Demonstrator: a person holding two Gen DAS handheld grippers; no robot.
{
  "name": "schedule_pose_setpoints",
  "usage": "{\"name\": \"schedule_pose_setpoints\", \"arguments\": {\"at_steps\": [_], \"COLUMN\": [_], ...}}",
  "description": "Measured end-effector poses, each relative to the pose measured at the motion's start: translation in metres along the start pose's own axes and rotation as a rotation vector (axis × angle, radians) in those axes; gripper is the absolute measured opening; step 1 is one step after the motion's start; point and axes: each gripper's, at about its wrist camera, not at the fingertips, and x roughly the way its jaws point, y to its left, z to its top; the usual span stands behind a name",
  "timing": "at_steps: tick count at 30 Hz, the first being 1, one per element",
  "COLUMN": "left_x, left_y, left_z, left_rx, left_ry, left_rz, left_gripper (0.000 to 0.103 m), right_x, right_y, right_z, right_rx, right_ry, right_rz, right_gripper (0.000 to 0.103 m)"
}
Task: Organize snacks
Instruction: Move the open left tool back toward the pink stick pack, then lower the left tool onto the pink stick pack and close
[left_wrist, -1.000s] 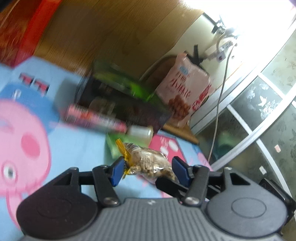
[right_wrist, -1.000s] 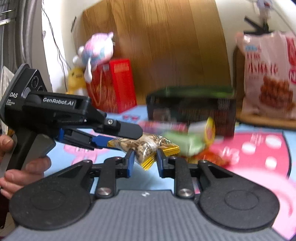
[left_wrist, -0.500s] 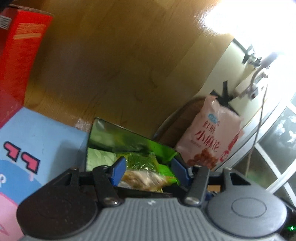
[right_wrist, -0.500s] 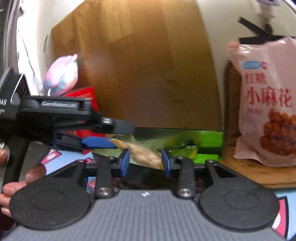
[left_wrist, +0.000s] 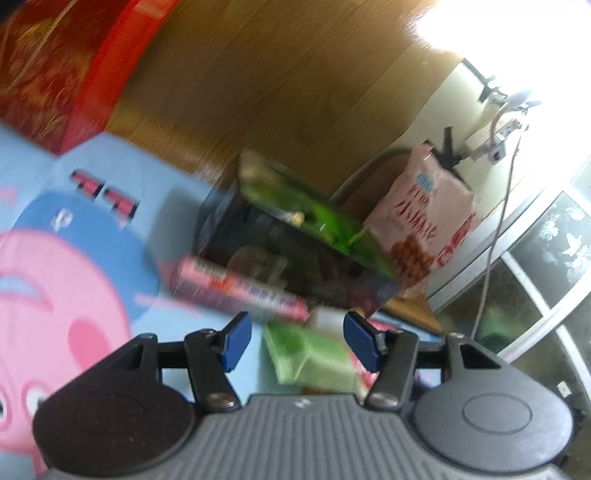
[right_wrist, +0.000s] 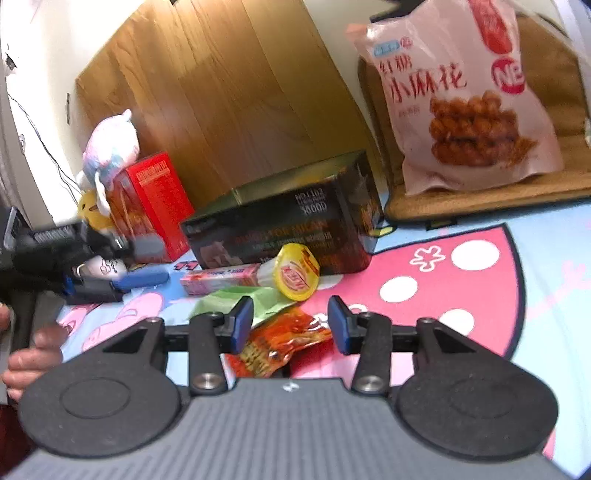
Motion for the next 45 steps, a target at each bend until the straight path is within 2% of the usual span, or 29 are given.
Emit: {"name": "schedule_pose_setpoints", "arguments": {"at_steps": [5,7,10,21,24,26,28,30,34,38,41,45], "left_x": [-0.008,-0.005,-0.011,-0.009,-0.014,-0.017,-0.013,-0.01,-0.001,0.017,0.021,0.028], "left_y": [0.004,0.01,0.01,0.008,0.011,0.017,0.024,0.032,0.034,0.033,0.036,0.034], "left_z": [-0.02,-0.025,-0.026,-0.026,-0.024,-0.02,-0.01,0.005,0.025,0.031,0.025,0.026], "left_rx": [0.077,0.078,0.08,0.097,0.082,0.042,0.008,-0.032,-0.038,-0.025,-0.015,0.002], "left_ry": [-0.055,-0.053,-0.087,-0.104,-0.139,-0.156,-0.145,-0.14,-0.161,-0.131,-0.125,-0.103], "left_rz": [0.145,0.199,0.19,0.224,0.23,0.243,0.291,0.29,0.284,0.301,0.296,0.264], "left_gripper": [0.057,0.057,0.058,0.058,0.058,0.061,0.062,0.062,0.065,0.066,0.066,0.066], "right_x": [-0.006,-0.003,-0.002,0.004,0.012,0.019,0.031,0.048,0.09,0.127,0.12,0.107], "right_y": [0.011,0.012,0.008,0.004,0.006,0.019,0.04,0.061,0.085,0.08,0.072,0.055], "right_z": [-0.008,-0.008,-0.008,-0.003,0.006,0.013,0.021,0.028,0.036,0.04,0.038,0.031], "right_rx": [-0.033,-0.053,-0.037,0.011,0.043,0.011,-0.064,-0.158,-0.314,-0.328,-0.322,-0.263], "right_ry": [-0.014,-0.001,0.009,0.02,0.028,0.029,0.044,0.077,0.149,0.283,0.277,0.267], "right_rz": [-0.009,-0.012,-0.013,-0.043,-0.005,0.033,0.07,0.083,0.038,-0.04,-0.095,-0.083], "right_gripper": [0.048,0.048,0.048,0.048,0.048,0.048,0.048,0.049,0.049,0.049,0.05,0.064]}}
